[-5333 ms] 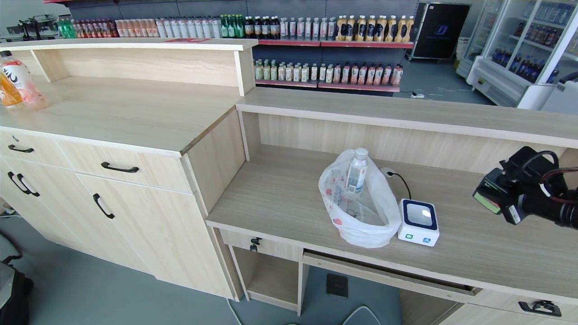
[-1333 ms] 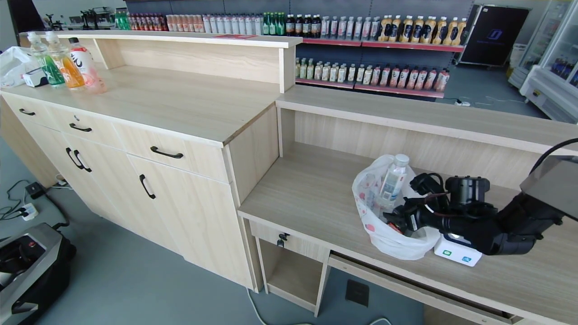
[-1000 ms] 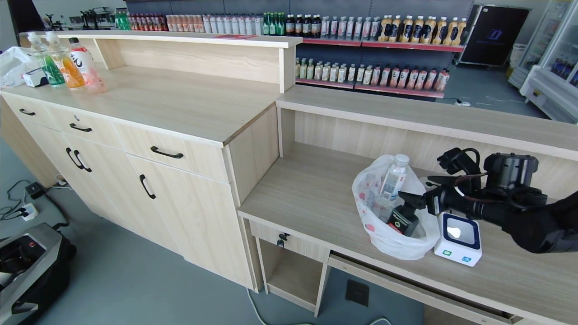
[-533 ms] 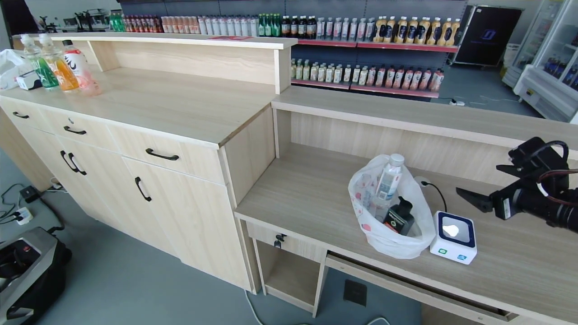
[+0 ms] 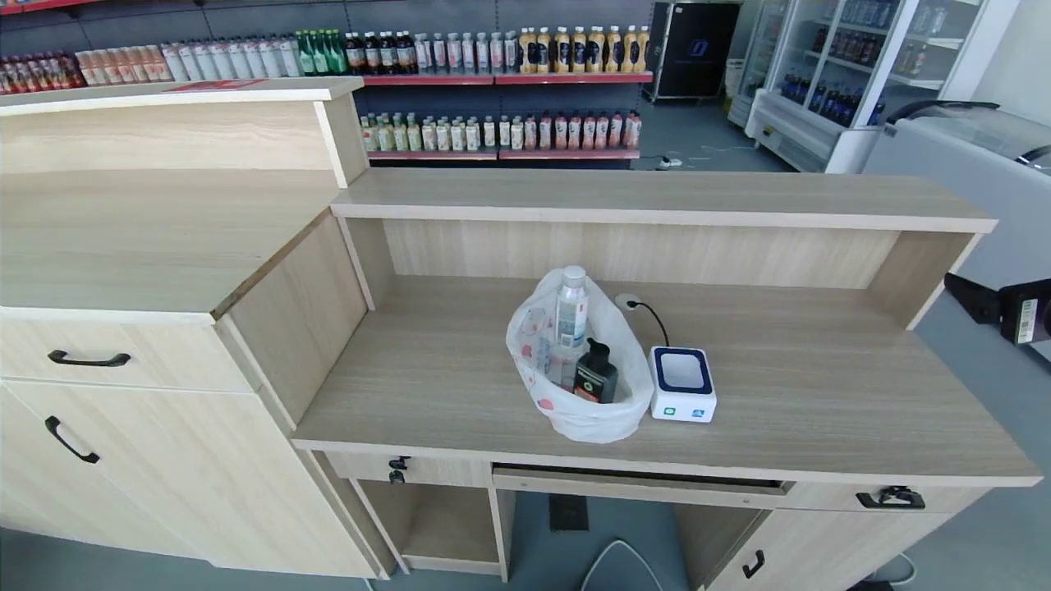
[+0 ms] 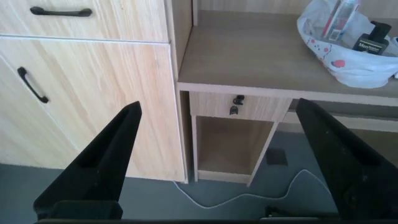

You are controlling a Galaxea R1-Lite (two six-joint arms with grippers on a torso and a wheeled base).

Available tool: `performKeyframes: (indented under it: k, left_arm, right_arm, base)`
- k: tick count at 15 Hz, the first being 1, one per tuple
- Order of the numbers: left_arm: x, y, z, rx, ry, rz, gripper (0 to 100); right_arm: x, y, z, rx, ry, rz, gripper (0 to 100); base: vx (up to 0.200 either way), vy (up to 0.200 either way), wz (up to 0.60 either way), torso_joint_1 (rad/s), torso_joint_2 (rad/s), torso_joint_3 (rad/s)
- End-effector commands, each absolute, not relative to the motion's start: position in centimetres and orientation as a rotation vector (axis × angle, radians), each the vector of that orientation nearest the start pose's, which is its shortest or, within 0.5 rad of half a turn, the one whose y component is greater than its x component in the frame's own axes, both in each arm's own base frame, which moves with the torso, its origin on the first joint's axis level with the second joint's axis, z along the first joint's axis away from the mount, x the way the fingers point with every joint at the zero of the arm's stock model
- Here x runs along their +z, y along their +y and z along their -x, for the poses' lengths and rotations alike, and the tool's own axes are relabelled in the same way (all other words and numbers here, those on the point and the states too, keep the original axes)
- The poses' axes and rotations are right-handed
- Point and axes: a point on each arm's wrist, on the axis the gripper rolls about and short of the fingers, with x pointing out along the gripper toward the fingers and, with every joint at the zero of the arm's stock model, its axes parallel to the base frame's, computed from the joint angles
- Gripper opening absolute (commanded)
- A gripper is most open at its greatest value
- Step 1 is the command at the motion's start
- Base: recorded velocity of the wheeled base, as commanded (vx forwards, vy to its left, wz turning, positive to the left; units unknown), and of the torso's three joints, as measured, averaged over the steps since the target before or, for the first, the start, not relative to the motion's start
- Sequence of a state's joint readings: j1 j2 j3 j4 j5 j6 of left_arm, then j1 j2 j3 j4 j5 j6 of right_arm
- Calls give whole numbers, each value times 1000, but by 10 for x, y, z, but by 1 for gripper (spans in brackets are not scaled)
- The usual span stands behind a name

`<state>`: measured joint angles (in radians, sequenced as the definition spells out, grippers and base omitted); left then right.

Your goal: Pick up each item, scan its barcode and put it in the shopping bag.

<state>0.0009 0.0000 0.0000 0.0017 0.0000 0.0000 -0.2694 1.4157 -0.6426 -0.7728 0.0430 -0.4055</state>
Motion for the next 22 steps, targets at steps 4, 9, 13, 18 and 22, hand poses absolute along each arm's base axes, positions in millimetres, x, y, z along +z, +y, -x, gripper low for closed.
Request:
performKeyframes:
  k: [4,9,13,18,22]
  left_arm:
    - [75,0,23,2,3,0,100]
    - [75,0,23,2,3,0,100]
    - [75,0,23,2,3,0,100]
    - [75,0,23,2,3,0,100]
    - [75,0,23,2,3,0,100]
  right_arm:
    - [216,-45,-156,-293,145,173,100]
    - [156,-14,-65,-223,102,108,100]
    - [116,-2,-19,-92,49,88,100]
    - [83,-1,22,-44,-60,71,100]
    - [80,-1,23,-30,-44,38,100]
  base:
    - [0,0,-150,1,1,1]
    - [0,0,0,0,0,0]
    - [0,0,0,0,0,0]
    - [0,0,0,0,0,0]
    - [0,0,0,0,0,0]
